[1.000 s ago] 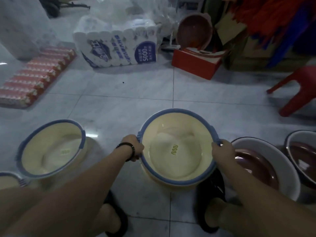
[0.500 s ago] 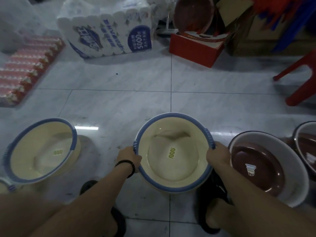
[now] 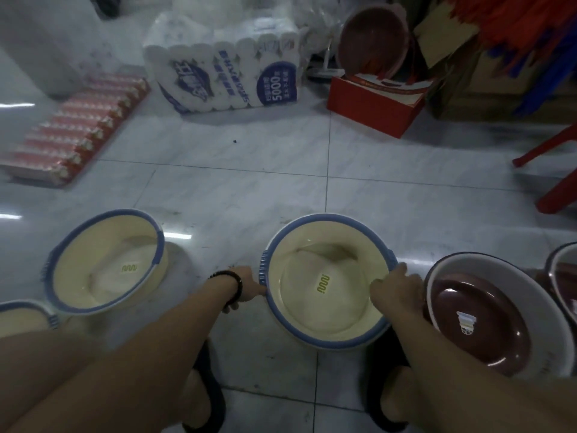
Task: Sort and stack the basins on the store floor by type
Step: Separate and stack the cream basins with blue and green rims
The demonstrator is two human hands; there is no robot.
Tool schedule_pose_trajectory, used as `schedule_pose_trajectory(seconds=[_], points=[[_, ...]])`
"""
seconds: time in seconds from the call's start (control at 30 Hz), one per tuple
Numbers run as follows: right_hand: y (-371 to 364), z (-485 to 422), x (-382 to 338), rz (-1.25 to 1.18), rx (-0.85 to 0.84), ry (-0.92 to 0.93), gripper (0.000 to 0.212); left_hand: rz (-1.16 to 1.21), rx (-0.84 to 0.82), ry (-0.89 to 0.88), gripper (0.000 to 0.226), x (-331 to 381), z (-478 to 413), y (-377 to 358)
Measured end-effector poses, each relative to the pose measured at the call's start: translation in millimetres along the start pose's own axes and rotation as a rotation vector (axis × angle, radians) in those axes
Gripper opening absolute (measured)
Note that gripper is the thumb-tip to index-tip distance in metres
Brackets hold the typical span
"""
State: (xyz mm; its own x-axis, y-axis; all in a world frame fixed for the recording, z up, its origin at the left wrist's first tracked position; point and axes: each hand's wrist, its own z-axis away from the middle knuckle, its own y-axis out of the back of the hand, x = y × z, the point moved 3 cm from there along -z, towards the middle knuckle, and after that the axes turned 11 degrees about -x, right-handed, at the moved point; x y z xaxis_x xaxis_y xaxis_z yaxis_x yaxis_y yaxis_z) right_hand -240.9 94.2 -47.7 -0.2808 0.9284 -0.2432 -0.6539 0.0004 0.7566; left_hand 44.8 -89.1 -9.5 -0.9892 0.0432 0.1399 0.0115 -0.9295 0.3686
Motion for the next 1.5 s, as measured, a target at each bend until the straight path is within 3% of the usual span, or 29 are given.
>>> schedule_pose_trajectory(seconds=[0.07, 0.13, 0.27, 0.43, 0.5, 0.6, 0.73, 0.83, 0.93, 1.07, 1.17, 1.33, 1.5], points=[[-7, 24, -37, 0.157, 0.114, 0.233, 0.056, -0.074, -0.052, -0.015, 0.063, -10, 33, 25], [-22, 51, -84, 0.134, 0.105, 0.435, 0.040, -0.050, -0.019, -0.065, 0.055, -28, 70, 55], [-68, 118, -173, -0.137, -0.254, 0.681, 0.026, 0.012, 0.266, -0.120, 0.046, -88, 151, 110], [-152, 175, -244, -0.046, -0.576, 0.773, 0.023, 0.559, 0.443, -0.078, 0.043, -217, 153, 133], [-187, 180, -262, -0.010, -0.652, 0.762, 0.020, 0.609, 0.451, -0.027, 0.047, -255, 142, 136], [-230, 178, -293, -0.167, -0.798, 0.582, 0.020, 0.584, 0.439, -0.044, 0.042, -278, 128, 151], [-275, 167, -353, -0.338, -0.867, 0.389, 0.018, 0.634, 0.399, -0.086, 0.061, -284, 115, 171], [-306, 156, -395, -0.435, -0.920, 0.269, 0.053, 0.749, 0.472, -0.092, 0.069, -295, 115, 182], [-333, 144, -426, -0.516, -0.935, 0.178, 0.067, 0.690, 0.476, -0.015, 0.070, -312, 107, 180], [-361, 129, -447, -0.637, -1.021, 0.125, 0.053, 0.652, 0.451, 0.030, 0.070, -319, 99, 185], [-365, 131, -452, -0.707, -0.995, 0.140, 0.031, 0.710, 0.465, 0.030, 0.069, -324, 101, 190], [-328, 133, -448, -0.677, -0.663, 0.286, 0.012, 0.632, 0.483, 0.130, 0.054, -328, 98, 189], [-235, 136, -413, -0.715, -0.562, 0.501, 0.011, 0.676, 0.520, 0.173, 0.068, -312, 102, 177]])
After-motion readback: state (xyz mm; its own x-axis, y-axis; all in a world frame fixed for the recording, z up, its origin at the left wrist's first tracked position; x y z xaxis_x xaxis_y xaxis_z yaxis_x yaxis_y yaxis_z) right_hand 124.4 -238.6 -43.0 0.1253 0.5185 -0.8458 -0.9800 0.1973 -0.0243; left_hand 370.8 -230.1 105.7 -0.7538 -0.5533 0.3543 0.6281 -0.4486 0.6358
